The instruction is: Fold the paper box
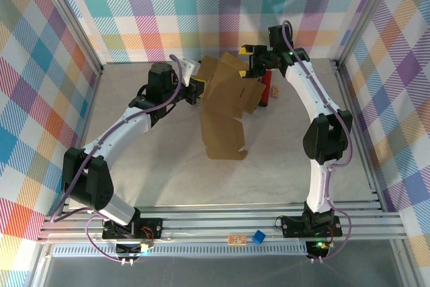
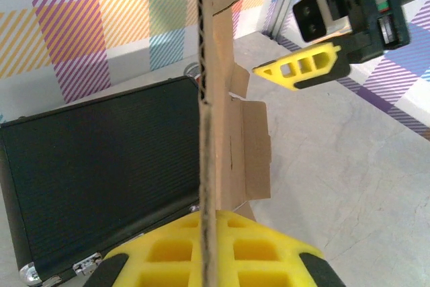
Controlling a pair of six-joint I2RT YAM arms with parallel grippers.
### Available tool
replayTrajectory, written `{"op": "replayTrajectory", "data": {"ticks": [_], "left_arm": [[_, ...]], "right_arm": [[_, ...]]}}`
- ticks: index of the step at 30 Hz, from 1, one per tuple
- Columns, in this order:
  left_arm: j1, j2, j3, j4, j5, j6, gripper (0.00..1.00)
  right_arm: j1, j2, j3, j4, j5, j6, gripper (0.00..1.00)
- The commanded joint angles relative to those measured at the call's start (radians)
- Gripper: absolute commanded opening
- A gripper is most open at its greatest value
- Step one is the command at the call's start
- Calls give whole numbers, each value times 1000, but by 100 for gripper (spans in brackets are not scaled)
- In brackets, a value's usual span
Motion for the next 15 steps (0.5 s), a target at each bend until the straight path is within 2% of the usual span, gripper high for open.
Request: {"op": "replayTrajectory", "data": {"ticks": [1,11,15], "left_arm": [[-11,-20,-4,20,3,35,0],[-9,-10,-8,23,-6,48,0],[-10,-4,-7,25,-8,49,0]], "right_arm": [[-13,16,-12,84,-91,65,60],[-35,44,-58,154,-153,115,51],[-35,28,-127,210,-157,152,48]]}}
